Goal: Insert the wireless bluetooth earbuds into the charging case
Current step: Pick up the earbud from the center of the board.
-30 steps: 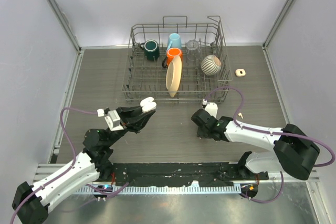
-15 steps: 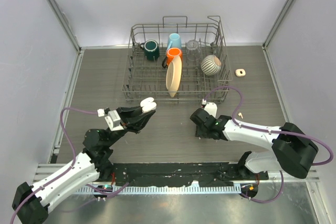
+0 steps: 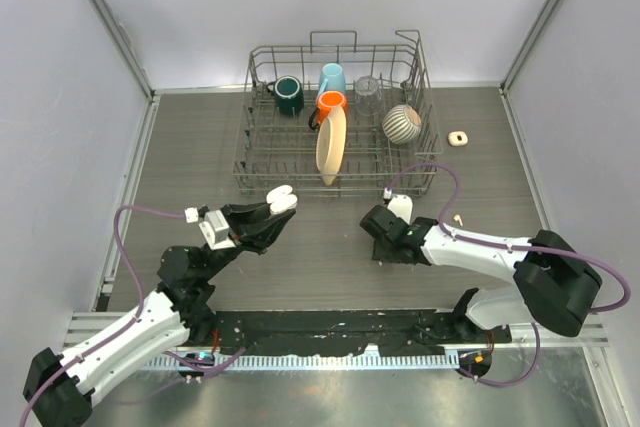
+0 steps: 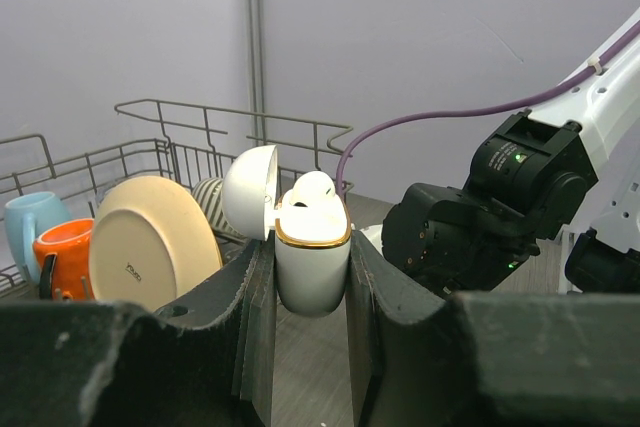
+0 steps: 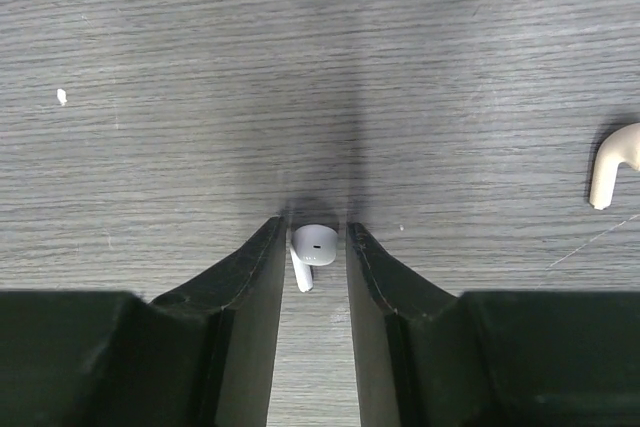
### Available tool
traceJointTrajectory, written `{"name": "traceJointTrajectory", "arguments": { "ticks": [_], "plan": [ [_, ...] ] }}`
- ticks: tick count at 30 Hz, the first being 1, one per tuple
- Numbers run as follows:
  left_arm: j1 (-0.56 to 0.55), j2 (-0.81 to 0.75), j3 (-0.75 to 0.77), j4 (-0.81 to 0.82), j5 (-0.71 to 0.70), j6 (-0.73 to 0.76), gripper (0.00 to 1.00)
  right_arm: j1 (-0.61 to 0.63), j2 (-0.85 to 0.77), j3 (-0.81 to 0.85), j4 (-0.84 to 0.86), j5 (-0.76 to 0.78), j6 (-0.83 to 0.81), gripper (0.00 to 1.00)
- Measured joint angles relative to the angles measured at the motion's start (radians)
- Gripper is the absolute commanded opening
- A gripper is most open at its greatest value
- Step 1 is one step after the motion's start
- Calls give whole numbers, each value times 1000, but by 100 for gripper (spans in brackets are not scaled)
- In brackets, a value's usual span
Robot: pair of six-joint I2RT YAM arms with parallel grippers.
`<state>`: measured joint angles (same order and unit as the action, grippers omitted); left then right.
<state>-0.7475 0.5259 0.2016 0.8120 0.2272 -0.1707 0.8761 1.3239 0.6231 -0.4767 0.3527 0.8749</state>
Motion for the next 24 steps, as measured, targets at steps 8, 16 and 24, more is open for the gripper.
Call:
{"name": "traceJointTrajectory", "arguments": {
  "ticks": [8, 16, 24],
  "plan": [
    [0, -13, 0, -10, -1, 0, 0, 0, 14, 10, 0, 2, 1, 25],
    [0, -13, 0, -18, -5, 0, 0, 0, 13, 10, 0, 2, 8, 14],
    [0, -11, 0, -18, -11, 0, 0, 31, -48, 14, 0, 23, 3, 7]
  ]
}}
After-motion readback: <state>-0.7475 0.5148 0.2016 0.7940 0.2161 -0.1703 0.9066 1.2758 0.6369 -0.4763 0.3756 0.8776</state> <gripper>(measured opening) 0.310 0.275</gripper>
